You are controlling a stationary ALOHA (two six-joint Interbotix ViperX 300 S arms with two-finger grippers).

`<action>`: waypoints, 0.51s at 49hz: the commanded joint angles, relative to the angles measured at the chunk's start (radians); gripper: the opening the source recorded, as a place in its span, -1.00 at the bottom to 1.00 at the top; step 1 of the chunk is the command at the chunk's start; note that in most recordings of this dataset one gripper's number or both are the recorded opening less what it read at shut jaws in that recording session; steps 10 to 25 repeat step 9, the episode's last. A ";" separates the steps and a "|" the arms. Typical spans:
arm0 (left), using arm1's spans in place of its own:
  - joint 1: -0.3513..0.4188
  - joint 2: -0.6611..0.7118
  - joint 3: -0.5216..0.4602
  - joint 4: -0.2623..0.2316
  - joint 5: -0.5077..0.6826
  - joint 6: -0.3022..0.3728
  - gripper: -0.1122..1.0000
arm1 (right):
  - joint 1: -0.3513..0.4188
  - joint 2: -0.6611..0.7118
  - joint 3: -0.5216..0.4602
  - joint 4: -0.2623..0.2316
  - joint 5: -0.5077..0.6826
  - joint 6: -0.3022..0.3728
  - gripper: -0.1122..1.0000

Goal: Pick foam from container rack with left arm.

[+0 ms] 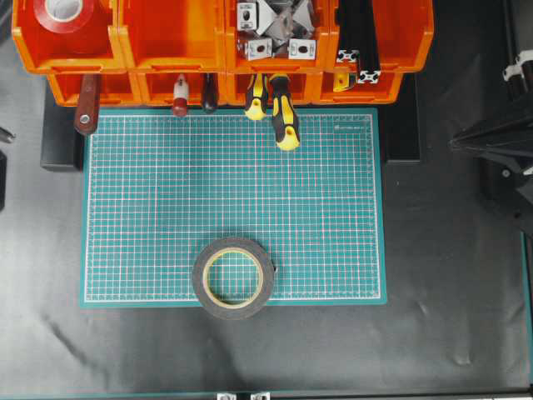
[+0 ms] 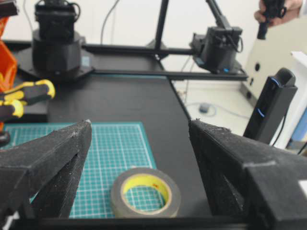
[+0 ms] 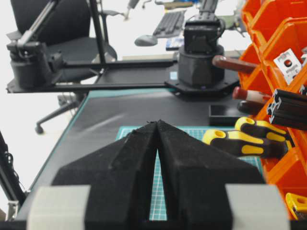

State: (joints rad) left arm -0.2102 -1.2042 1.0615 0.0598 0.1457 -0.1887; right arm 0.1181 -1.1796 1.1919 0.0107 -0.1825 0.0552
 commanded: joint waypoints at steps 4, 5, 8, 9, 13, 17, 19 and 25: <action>0.006 0.000 -0.009 0.003 0.003 0.003 0.62 | 0.003 0.014 -0.023 0.003 0.000 0.002 -0.80; 0.006 -0.002 -0.009 0.003 0.003 0.003 0.62 | 0.003 0.014 -0.025 0.005 -0.002 0.002 -0.80; 0.008 -0.003 -0.008 0.003 0.003 0.003 0.62 | 0.003 0.014 -0.025 0.005 0.000 0.003 -0.80; 0.008 -0.003 -0.009 0.003 0.003 0.003 0.62 | 0.003 0.014 -0.025 0.003 0.000 0.005 -0.80; 0.008 -0.003 -0.009 0.003 0.003 0.003 0.62 | 0.003 0.014 -0.025 0.003 0.000 0.005 -0.80; 0.008 -0.003 -0.009 0.003 0.003 0.003 0.62 | 0.003 0.014 -0.025 0.003 0.000 0.005 -0.80; 0.008 -0.003 -0.009 0.003 0.003 0.003 0.62 | 0.003 0.014 -0.025 0.003 0.000 0.005 -0.80; 0.008 -0.003 -0.009 0.003 0.003 0.003 0.62 | 0.003 0.014 -0.025 0.003 0.000 0.005 -0.80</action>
